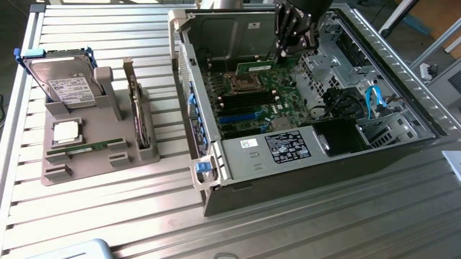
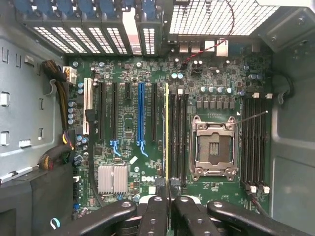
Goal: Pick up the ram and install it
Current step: 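Insert the ram into the slot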
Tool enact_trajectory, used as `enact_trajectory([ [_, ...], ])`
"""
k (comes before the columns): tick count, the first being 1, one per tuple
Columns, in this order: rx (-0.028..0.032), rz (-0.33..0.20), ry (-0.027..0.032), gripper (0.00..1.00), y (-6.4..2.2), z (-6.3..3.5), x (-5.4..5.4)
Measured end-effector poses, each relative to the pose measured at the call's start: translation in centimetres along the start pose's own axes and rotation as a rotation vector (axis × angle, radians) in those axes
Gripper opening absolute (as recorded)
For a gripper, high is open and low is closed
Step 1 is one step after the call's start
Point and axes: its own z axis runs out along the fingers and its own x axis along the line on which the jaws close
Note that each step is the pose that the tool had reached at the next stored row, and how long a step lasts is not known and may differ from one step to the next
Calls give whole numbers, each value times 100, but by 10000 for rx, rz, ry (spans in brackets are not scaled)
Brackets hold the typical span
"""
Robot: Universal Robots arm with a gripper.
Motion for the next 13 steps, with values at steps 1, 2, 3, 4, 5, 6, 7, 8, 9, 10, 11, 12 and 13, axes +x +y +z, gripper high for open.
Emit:
enact_trajectory([
  [1, -1, -1, 1, 12, -2, 18, 0],
  [2, -2, -1, -1, 12, -3, 39, 0],
  [3, -1, 0, -6, 12, -4, 66, 1],
  [4, -1, 1, -7, 12, -5, 97, 1],
  [5, -2, 2, -8, 12, -6, 111, 1],
  [6, -1, 5, -8, 12, -7, 132, 1],
  [7, 0, 9, -12, 12, -8, 155, 1],
  [8, 0, 14, -15, 12, -9, 181, 1],
  [9, 1, 19, -18, 12, -10, 211, 1],
  [10, 2, 25, -20, 12, -11, 234, 2],
  [11, 3, 32, -24, 12, -12, 256, 2],
  [12, 4, 38, -26, 12, -13, 273, 1],
  [13, 5, 44, -28, 12, -14, 293, 2],
])
